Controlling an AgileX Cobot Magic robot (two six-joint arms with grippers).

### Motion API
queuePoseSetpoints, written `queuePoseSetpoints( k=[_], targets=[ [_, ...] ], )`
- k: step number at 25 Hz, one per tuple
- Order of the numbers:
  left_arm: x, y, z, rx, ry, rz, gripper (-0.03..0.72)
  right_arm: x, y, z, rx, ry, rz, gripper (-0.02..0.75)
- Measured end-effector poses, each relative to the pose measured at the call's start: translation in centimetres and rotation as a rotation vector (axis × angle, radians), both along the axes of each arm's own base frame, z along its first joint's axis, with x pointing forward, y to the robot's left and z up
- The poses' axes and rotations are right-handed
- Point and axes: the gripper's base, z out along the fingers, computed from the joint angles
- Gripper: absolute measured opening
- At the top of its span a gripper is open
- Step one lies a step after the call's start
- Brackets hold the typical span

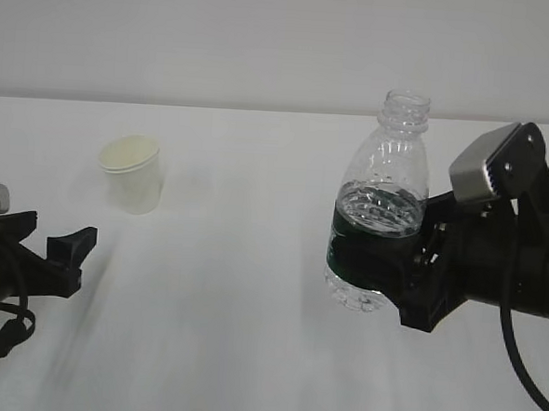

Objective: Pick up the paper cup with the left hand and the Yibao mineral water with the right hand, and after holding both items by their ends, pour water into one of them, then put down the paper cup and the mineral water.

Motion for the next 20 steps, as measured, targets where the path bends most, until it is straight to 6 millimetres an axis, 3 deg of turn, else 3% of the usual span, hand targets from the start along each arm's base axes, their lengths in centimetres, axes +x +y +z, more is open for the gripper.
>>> queuePoseSetpoints(
  k=[10, 20],
  targets=[
    [0.7, -0.2, -0.8, 0.005, 0.016, 0.001, 0.588, 0.0, 0.0, 0.0, 0.001, 0.002, 0.0, 0.472],
    [2.9, -1.0, -0.6, -0.006, 0.0, 0.0, 0.588, 0.0, 0.0, 0.0, 0.001, 0.003, 0.0, 0.472]
  ],
)
